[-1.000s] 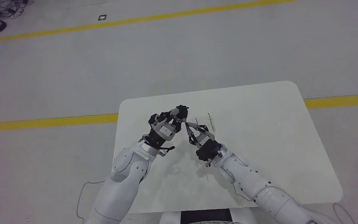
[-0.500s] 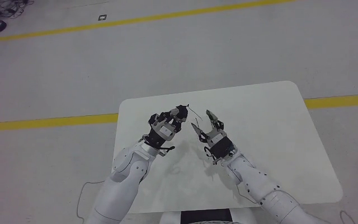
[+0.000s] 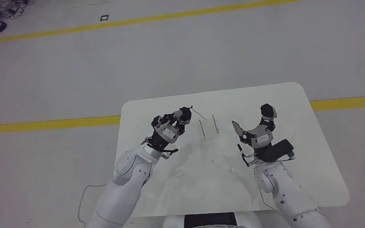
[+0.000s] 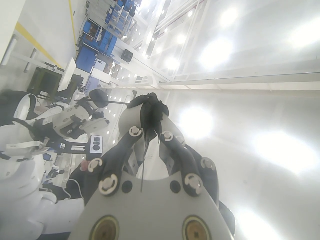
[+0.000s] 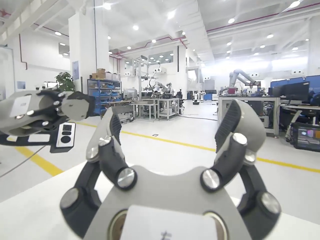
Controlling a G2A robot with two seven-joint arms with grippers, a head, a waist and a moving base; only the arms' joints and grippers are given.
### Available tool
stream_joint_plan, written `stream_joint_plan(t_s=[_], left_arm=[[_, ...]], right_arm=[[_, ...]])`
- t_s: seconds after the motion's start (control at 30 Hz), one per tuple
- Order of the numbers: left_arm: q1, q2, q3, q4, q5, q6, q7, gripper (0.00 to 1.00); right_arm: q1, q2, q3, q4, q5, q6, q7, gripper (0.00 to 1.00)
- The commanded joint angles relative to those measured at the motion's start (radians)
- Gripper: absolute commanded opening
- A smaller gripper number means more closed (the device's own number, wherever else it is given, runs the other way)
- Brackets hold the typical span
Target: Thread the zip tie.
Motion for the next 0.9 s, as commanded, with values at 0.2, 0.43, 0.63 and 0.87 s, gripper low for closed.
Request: stream_joint_plan(t_s=[0.2, 0.43, 0.63, 0.87], left_arm=[[0.000, 0.000, 0.000, 0.000, 0.000, 0.000, 0.000, 0.00], [0.000, 0.000, 0.000, 0.000, 0.000, 0.000, 0.000, 0.00], [0.000, 0.000, 0.000, 0.000, 0.000, 0.000, 0.000, 0.00], [0.000, -0.001, 0.002, -0.002, -0.006, -0.001, 0.001, 0.00]], right_arm=[[-0.016, 0.002, 0.017, -0.018, 0.024, -0.014, -0.005, 1.00], [-0.016, 0.002, 0.017, -0.018, 0.024, -0.014, -0.005, 1.00], [-0.024, 0.000, 0.038, -0.044, 0.090, -0.023, 0.008, 1.00], [-0.036, -0.003, 0.070, -0.052, 0.185, -0.028, -0.001, 1.00]])
